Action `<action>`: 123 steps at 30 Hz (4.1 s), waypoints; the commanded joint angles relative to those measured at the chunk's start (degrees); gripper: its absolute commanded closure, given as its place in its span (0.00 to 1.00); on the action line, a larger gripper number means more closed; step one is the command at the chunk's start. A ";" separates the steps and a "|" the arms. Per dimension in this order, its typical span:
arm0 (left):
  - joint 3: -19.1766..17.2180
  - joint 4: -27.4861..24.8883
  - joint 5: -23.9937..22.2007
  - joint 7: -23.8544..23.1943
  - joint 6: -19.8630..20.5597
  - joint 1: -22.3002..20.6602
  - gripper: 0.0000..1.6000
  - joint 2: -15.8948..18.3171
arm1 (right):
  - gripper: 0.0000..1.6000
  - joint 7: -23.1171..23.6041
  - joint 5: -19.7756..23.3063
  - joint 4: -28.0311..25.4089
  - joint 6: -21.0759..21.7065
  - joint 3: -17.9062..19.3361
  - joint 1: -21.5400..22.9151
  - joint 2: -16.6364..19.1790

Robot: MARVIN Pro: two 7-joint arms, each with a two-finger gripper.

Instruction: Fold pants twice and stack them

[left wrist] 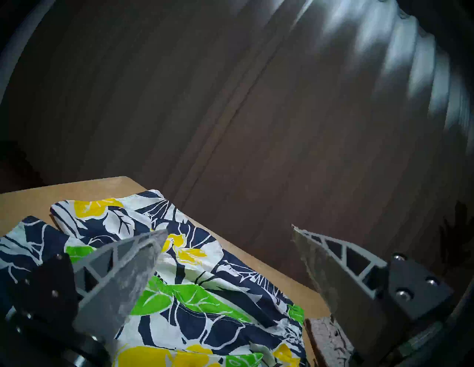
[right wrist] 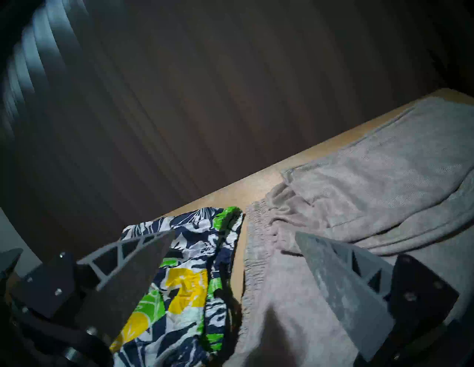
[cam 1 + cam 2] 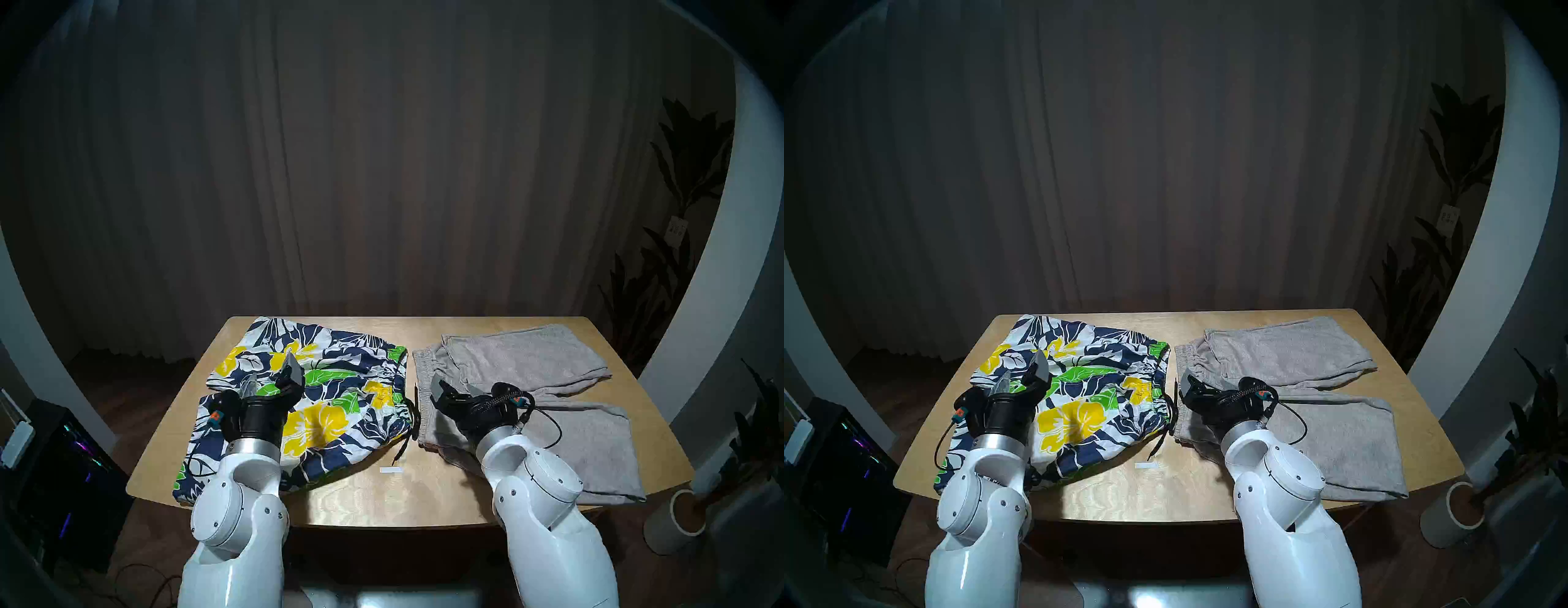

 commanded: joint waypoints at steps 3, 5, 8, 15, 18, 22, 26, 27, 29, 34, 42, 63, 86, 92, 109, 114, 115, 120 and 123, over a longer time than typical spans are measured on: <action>0.05 -4.55 -7.21 1.40 0.16 3.93 0.00 -0.64 | 0.00 -0.92 9.36 -4.41 6.20 -0.44 -0.26 0.05; 0.06 -5.01 -9.29 1.92 0.14 5.03 0.00 -0.78 | 0.00 -1.38 11.47 -4.80 7.83 -0.54 -0.52 0.13; 0.27 -5.49 -11.74 2.44 0.23 6.61 0.00 -0.84 | 0.00 -1.99 14.57 -5.33 10.20 -0.74 -1.00 0.32; 1.09 -7.44 -16.99 3.53 -0.01 9.11 0.00 -0.69 | 0.00 -3.60 22.22 -6.40 15.33 -0.85 -2.23 0.61; 1.27 -8.32 -19.02 4.09 -0.14 10.28 0.00 -0.75 | 0.00 -4.51 25.26 -6.73 17.38 -0.78 -2.73 0.67; 1.04 -9.24 -22.28 4.91 -0.38 12.26 0.00 -1.11 | 0.00 -6.00 29.63 -6.84 19.92 -0.43 -3.21 0.52; 0.83 -10.13 -25.32 5.12 -0.55 13.82 0.00 -1.40 | 0.00 -7.56 33.83 -6.86 21.98 -0.05 -3.45 0.29; 0.78 -10.35 -26.13 5.14 -0.58 14.24 0.00 -1.53 | 0.00 -7.97 34.87 -6.89 22.44 0.09 -3.47 0.28; 0.76 -10.49 -26.99 5.02 -0.51 14.62 0.00 -1.59 | 0.00 -8.35 35.69 -6.87 22.77 0.21 -3.51 0.22; 0.62 -13.34 -33.34 2.30 0.22 18.04 0.00 -2.15 | 0.00 -11.73 39.33 -8.35 24.23 0.90 -2.36 -0.22; -2.08 -14.48 -41.56 -1.01 1.93 21.44 0.00 -2.11 | 0.00 -20.13 47.71 -8.69 25.34 2.17 -1.96 -0.86; -8.01 -15.01 -50.94 -6.09 8.88 30.16 0.00 0.19 | 0.00 -38.45 68.35 -9.52 7.00 -0.24 -3.90 0.41; -8.93 -10.08 -56.06 -6.90 10.98 32.50 0.00 -1.46 | 0.00 -53.55 74.56 -7.34 -17.00 -10.38 4.39 4.05; -8.53 -10.27 -55.50 -5.08 9.59 31.07 0.00 -2.17 | 0.00 -54.63 73.57 -6.66 -22.23 -12.67 5.85 4.83; -9.48 -10.61 -56.34 6.36 6.38 27.46 0.00 -3.93 | 0.00 -55.34 72.41 -4.46 -28.56 -16.16 8.02 6.02; -9.57 -11.24 -56.67 4.84 6.91 27.92 0.00 -3.52 | 0.00 -55.04 72.28 -4.28 -28.55 -16.33 8.13 6.08; -9.57 -11.33 -56.71 4.85 6.89 27.97 0.00 -3.56 | 0.00 -55.02 72.29 -4.24 -28.60 -16.37 8.16 6.09; -9.24 -11.33 -56.18 6.36 6.66 27.53 0.00 -3.47 | 0.00 -55.17 72.39 -3.78 -29.07 -16.70 8.54 6.09; -9.05 -10.89 -55.55 8.00 6.05 26.50 0.00 -3.54 | 0.00 -55.51 72.46 -3.65 -29.27 -17.10 8.91 6.16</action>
